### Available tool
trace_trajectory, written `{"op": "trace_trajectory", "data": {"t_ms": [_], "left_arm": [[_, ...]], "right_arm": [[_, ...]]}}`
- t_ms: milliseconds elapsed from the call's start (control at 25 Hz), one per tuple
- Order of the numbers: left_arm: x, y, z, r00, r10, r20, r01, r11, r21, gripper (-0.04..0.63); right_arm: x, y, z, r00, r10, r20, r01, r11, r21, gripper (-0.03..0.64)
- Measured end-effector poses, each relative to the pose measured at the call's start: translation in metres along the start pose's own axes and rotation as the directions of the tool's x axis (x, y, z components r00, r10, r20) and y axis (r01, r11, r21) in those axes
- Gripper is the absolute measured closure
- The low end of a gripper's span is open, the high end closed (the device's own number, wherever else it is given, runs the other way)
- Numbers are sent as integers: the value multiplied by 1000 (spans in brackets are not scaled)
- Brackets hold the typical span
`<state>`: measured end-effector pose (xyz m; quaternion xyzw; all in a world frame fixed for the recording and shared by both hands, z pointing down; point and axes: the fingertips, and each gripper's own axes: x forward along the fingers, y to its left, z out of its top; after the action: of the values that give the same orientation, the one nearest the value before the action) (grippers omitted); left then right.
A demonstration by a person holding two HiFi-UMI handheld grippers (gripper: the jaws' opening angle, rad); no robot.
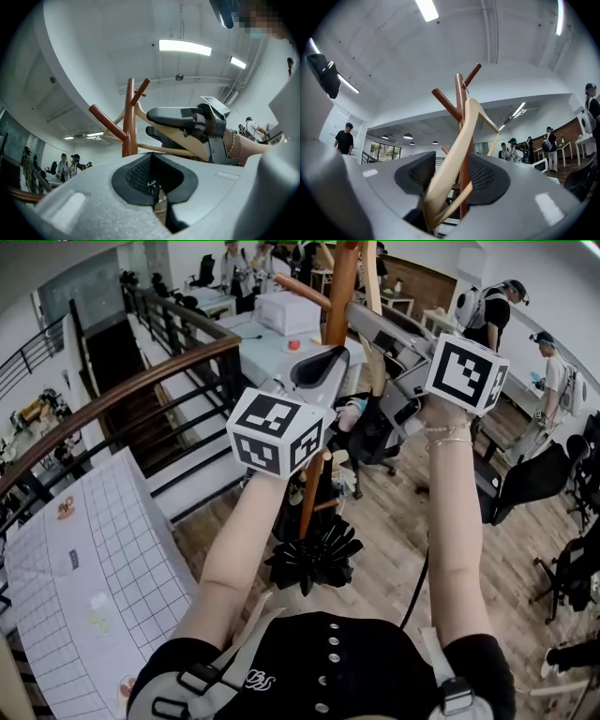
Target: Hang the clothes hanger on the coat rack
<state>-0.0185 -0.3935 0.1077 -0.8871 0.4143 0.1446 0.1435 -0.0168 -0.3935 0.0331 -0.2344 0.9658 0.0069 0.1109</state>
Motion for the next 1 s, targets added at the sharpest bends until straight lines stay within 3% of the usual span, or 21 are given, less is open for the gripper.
{"op": "trace_trajectory", "data": {"t_ms": [560, 1000], "left_arm": [[-14, -24, -8, 999, -37, -15, 36, 999, -33, 597], [-29, -37, -13, 999, -50, -23, 49, 998, -50, 597]], "right_arm": [[-37, 15, 6, 993, -59, 102, 56, 998, 31, 407], [-63, 37, -1, 990, -6, 144, 1, 999, 36, 379]]}}
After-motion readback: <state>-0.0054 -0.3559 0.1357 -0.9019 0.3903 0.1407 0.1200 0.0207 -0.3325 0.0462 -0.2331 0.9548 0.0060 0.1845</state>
